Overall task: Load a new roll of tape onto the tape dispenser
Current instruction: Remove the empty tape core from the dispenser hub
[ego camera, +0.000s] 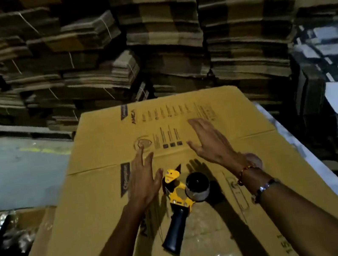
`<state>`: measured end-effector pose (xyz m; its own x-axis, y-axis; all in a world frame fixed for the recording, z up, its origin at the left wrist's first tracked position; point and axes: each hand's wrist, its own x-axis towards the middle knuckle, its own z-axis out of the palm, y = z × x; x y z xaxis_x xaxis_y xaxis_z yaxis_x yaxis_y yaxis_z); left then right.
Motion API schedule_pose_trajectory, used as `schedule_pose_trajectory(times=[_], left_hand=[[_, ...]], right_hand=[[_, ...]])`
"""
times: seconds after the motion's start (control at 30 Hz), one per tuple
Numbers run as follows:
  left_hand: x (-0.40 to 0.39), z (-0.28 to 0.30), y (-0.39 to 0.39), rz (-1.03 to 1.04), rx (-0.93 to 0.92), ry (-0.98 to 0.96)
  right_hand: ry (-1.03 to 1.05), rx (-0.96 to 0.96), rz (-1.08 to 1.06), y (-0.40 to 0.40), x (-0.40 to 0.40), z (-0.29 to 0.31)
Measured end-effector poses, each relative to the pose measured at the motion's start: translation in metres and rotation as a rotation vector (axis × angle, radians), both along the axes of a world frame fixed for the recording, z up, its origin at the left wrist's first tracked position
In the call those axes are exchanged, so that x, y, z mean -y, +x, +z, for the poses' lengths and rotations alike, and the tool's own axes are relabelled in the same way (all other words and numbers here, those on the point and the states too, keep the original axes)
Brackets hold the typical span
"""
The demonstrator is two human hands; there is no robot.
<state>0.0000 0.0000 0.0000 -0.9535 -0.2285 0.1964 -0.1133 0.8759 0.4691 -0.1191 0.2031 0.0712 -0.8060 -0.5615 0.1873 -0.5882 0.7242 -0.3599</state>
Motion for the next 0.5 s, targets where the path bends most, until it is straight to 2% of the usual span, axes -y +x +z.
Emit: schedule_pose_trajectory(times=[0.13, 0.27, 0.5], left_hand=[[-0.02, -0.045, 0.024, 0.015, 0.201, 0.249], [-0.053, -0.067, 0.047, 0.078, 0.212, 0.394], [-0.078, -0.087, 0.078, 0.169, 0.342, 0.506]], right_hand=[[0.093, 0.151, -0.018, 0.021, -0.008, -0.056], [0.092, 0.246, -0.023, 0.039, -0.018, -0.092], [0.015, 0.394, 0.003, 0.053, -0.034, -0.129]])
